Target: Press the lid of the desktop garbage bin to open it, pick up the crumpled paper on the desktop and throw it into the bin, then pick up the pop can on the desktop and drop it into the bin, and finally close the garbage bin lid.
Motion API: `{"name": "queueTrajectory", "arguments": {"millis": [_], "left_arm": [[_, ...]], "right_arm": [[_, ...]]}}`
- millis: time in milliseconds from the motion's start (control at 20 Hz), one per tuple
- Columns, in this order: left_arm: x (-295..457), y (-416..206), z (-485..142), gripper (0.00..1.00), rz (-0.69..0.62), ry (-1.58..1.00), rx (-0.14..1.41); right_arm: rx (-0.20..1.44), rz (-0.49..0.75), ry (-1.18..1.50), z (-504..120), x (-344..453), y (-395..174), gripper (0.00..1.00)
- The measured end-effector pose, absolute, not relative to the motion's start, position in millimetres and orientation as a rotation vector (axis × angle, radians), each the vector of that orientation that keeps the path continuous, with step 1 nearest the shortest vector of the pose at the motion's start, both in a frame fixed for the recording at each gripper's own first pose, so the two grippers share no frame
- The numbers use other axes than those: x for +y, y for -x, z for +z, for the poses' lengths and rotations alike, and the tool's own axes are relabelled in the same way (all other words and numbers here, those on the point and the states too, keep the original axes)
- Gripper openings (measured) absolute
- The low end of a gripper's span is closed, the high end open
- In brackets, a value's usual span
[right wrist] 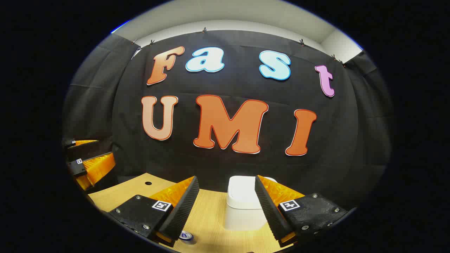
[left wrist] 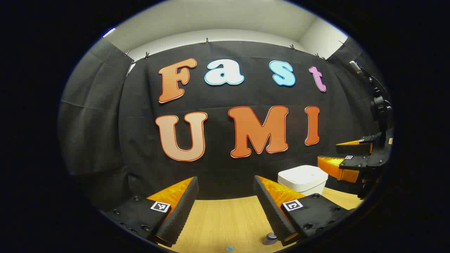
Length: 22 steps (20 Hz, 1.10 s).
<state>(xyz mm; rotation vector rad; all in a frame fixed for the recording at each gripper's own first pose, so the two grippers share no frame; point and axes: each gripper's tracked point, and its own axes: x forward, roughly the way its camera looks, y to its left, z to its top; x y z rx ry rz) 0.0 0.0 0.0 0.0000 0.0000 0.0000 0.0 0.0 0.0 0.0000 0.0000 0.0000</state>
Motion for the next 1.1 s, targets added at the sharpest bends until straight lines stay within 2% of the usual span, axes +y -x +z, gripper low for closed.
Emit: {"name": "queueTrajectory", "arguments": {"millis": [200, 300, 950, 1100], "left_arm": [[4, 0, -4, 0.97, -0.016, 0.000, 0.002], [13, 0, -4, 1.00, -0.018, -0.008, -0.002], [35, -13, -11, 1.00, -0.062, 0.018, -0.003], [33, -20, -13, 1.00, -0.026, -0.019, -0.010]], "right_arm": [[0.016, -0.010, -0.002, -3, 11, 0, 0.96], [0.016, -0.026, 0.009, -1, 14, -2, 0.96], [0.019, -0.085, 0.058, 15, 19, -17, 0.96], [0.035, -0.081, 0.064, 11, 1, -30, 0.90]]}}
